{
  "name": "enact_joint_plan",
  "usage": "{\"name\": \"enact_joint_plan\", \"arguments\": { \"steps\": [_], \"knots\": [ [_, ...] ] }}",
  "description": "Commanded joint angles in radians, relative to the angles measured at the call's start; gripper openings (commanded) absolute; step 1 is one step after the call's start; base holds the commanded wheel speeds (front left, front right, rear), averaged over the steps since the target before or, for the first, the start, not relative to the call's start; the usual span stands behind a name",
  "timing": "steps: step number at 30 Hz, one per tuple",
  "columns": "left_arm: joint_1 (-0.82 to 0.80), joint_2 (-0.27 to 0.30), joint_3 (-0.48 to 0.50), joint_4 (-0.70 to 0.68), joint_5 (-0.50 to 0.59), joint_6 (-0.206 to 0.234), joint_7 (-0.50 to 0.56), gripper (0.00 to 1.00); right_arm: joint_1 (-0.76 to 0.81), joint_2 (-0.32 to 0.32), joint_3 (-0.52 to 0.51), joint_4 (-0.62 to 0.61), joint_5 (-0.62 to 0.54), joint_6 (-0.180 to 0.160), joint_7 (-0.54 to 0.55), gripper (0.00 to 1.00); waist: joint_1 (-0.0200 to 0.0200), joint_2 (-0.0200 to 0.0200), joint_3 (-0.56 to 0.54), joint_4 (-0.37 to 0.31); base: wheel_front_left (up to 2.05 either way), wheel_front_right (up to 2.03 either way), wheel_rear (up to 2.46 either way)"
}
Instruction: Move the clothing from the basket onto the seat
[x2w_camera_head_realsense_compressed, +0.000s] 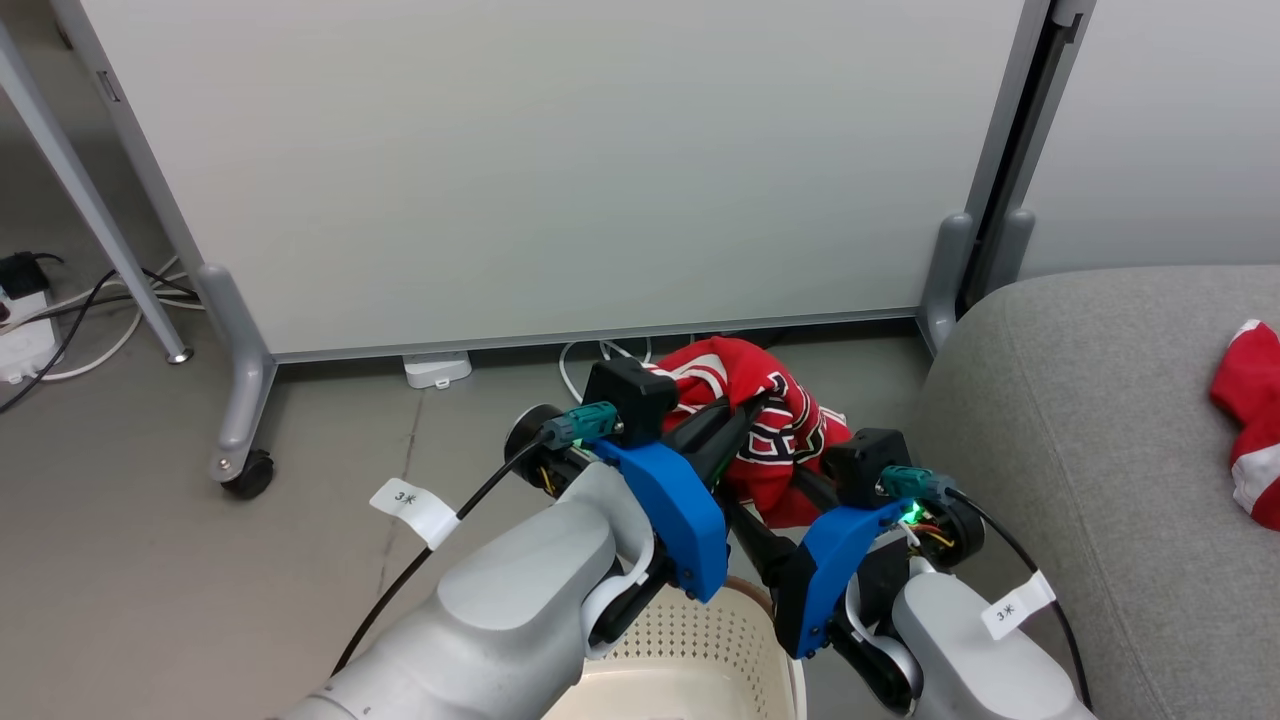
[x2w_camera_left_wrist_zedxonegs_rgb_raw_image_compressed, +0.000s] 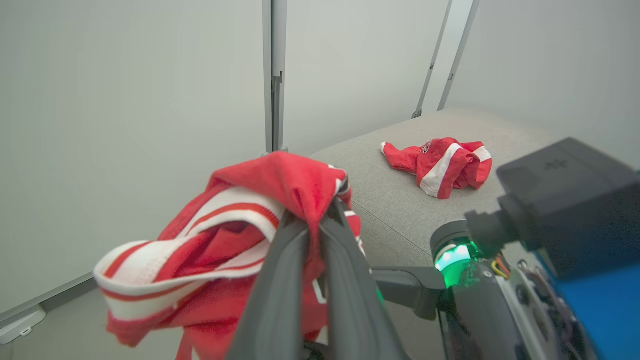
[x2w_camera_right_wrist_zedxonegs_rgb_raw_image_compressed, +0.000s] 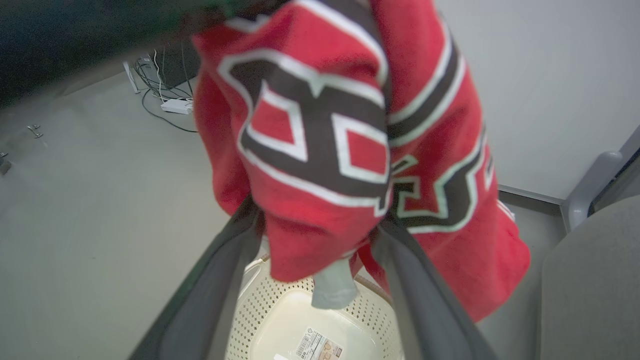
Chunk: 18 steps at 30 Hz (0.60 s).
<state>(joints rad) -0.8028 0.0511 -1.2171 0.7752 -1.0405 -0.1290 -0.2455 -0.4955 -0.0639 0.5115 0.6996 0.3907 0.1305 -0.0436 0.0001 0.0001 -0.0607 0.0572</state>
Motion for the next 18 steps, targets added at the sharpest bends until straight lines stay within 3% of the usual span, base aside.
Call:
{"name": "enact_joint_plan", "arguments": {
  "steps": [1, 18],
  "knots": [
    [-0.018, -0.001, -0.005, -0.002, -0.008, -0.002, -0.007, 0.0, -0.024, 0.006, 0.015, 0.022, 0.016, 0.0, -0.012, 0.0, -0.0001, -0.0001, -0.002, 0.0, 0.0, 0.0, 0.0],
    [-0.025, -0.001, -0.01, 0.053, -0.023, -0.002, -0.017, 0.0, -0.082, 0.013, 0.105, 0.146, 0.114, 0.0, -0.092, 0.0, -0.0001, -0.0001, -0.015, -0.016, 0.0, 0.0, 0.0]
  ]
}}
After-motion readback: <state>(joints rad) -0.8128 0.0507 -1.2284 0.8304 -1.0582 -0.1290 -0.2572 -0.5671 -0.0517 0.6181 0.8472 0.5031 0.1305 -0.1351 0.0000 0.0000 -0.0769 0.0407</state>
